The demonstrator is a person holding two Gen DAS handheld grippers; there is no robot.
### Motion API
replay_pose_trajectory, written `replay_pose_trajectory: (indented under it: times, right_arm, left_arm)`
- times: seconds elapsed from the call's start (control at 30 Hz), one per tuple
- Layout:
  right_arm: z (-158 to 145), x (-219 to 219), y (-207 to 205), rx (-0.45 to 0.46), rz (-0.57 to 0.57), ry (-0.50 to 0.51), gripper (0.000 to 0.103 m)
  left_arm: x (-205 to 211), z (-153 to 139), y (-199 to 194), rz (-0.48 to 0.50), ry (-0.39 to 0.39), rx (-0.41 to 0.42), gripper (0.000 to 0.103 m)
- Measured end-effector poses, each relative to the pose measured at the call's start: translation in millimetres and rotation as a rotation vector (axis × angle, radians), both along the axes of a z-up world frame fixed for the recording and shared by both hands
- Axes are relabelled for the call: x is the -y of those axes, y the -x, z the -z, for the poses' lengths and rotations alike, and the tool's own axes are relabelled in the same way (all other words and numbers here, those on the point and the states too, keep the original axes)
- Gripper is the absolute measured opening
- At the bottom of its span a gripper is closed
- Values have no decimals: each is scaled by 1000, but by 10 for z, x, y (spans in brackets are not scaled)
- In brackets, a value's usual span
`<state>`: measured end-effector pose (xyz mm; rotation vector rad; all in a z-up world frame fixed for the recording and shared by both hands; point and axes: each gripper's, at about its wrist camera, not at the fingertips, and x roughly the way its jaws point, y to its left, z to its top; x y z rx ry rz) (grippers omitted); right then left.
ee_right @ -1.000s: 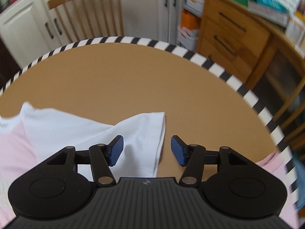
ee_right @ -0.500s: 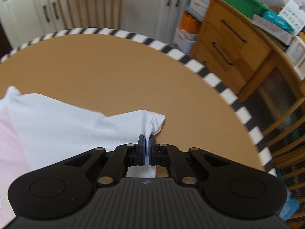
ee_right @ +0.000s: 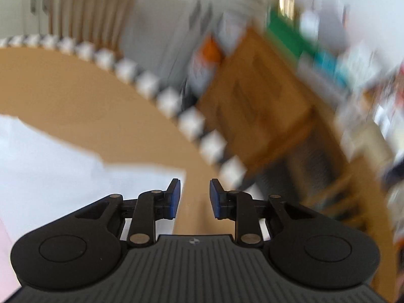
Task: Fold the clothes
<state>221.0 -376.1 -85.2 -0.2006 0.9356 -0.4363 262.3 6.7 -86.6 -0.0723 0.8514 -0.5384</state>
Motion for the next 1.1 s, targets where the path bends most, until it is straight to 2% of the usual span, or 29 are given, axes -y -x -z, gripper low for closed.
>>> replay_pose_trajectory:
  times: [0.07,0.1,0.2,0.3,0.43,0.5,0.53,0.57,0.63,0.7,0.73,0.77,0.8,0.87,0.9,0.93,1.0,1.1]
  right_arm:
    - [-153,-175,-33,92,-213,-184,29]
    - [-162,-283,-110,99,-294,-283,27]
    - [-83,-661,-416,72,-485,-436,28]
    - [68,-922,-719,7,-579,-404,29]
    - [252,-1036,-1033,-69,-615,-393,29]
    - [305,-1051,-1114,-90,-627,-409,34]
    - [330,-1071,-1137,-105,-635,-415,44]
    - [357,-1115,-1137,-122,-645,-410,46]
    - [406,-1187,-1140,-155,-664,-411,42]
    - [410,-1168,-1162,-171,-661,-457,31]
    - [405,-1154,-1167,-173,-655,-469,20]
    - [398,-1152,-1161,-174,-657,-466,18]
    - [390,-1161,-1149,-175,-660,-453,17]
    - [375,-1195,-1126,-171,-664,-422,14]
    - [367,-1212,-1126,-167,-657,-408,13]
    - [359,-1218,-1147,-165,-651,-395,12]
    - [348,-1217,-1179,-157,-639,-380,12]
    - [303,-1232,-1201,-126,-635,-353,12]
  left_arm:
    - [-7,-57,-241,28,-43,27,38]
    - [-1,-62,-357,60,-50,31,38]
    - [106,-28,-616,176,-96,52,38]
    - [195,46,-805,275,-140,29,41]
    - [213,162,-987,323,-175,-23,45]
    - [218,215,-1056,340,-184,-46,51]
    - [216,236,-1087,346,-188,-58,54]
    - [193,252,-1117,354,-194,-76,56]
    - [219,290,-1147,374,-200,-81,61]
    - [244,314,-1175,388,-205,-79,62]
    - [253,317,-1189,390,-207,-74,62]
    - [263,321,-1203,392,-209,-70,61]
    - [272,324,-1218,395,-211,-65,59]
    - [289,336,-1242,396,-196,-67,44]
    - [298,342,-1255,396,-189,-69,22]
    - [291,341,-1280,377,-184,-76,15]
    - [274,335,-1318,349,-180,-75,7]
    - [299,303,-1297,328,-219,-5,6]
